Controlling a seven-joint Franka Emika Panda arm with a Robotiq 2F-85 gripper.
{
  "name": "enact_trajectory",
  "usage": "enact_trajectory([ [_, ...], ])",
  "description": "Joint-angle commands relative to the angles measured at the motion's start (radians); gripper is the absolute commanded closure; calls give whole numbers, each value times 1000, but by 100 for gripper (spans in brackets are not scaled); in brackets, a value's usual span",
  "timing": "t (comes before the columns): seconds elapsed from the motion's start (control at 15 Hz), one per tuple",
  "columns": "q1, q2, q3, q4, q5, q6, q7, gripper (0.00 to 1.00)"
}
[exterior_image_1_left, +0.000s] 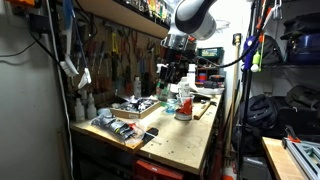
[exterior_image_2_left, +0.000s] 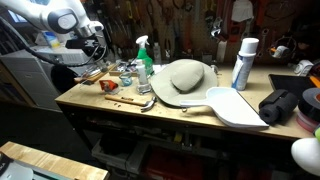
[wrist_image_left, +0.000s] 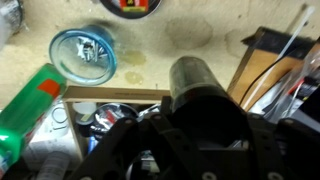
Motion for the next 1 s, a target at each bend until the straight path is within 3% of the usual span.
enact_trajectory([
  [0.0, -54, 106, -15, 120, -98, 29, 146, 71],
  [0.2, -89, 161, -45, 197, -225, -27, 225, 71],
  [0.93, -109, 229, -53, 285, -266, -166, 236, 71],
])
